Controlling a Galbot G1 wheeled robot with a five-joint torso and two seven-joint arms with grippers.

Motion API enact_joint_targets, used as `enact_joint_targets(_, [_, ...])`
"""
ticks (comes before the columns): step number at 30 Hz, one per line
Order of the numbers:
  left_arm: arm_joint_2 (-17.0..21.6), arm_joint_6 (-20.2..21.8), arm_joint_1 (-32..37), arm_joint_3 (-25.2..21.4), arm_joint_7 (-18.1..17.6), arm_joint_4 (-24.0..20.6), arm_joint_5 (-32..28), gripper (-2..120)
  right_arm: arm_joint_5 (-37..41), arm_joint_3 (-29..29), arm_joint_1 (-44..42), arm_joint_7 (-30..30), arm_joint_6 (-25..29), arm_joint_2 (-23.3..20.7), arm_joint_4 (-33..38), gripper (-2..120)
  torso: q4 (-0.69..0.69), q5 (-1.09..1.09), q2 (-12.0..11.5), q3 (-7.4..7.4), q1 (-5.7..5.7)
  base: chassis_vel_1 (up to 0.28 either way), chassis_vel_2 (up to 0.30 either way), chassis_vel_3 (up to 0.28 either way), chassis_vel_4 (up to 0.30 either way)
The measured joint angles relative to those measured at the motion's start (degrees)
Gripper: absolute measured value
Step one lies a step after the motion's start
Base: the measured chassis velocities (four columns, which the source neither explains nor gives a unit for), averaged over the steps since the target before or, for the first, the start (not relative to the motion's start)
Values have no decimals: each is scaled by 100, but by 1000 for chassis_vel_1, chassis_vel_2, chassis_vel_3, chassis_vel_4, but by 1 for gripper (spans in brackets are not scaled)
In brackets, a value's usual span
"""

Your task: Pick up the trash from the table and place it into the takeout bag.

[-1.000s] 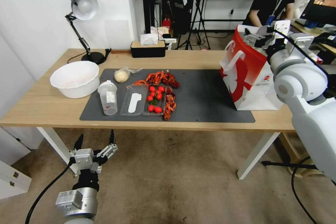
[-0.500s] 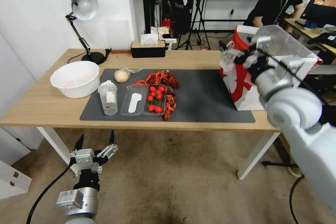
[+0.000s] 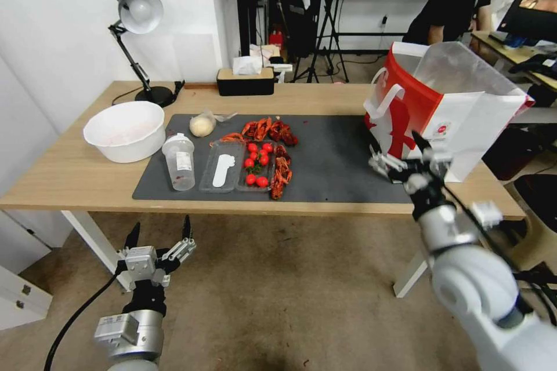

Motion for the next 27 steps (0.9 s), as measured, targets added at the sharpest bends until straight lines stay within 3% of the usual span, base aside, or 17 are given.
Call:
enact_joint_targets(5, [5, -13, -28, 0, 1, 16, -16, 100, -182, 65, -717, -277, 714, 317, -310, 100, -1, 1, -1, 0, 0, 0, 0, 0, 0])
enact_joint_targets(8, [7, -14, -39, 7, 4, 19, -18, 100, -272, 74, -925, -340, 873, 415, -379, 100, 0, 0, -1, 0, 0, 0, 0, 0, 0])
enact_joint_targets(27, [109, -8, -139, -90, 14, 20, -156, 100, -463, -37, -1136, -376, 985, 595, -447, 100, 1, 0, -1, 1, 0, 0, 0, 0, 0])
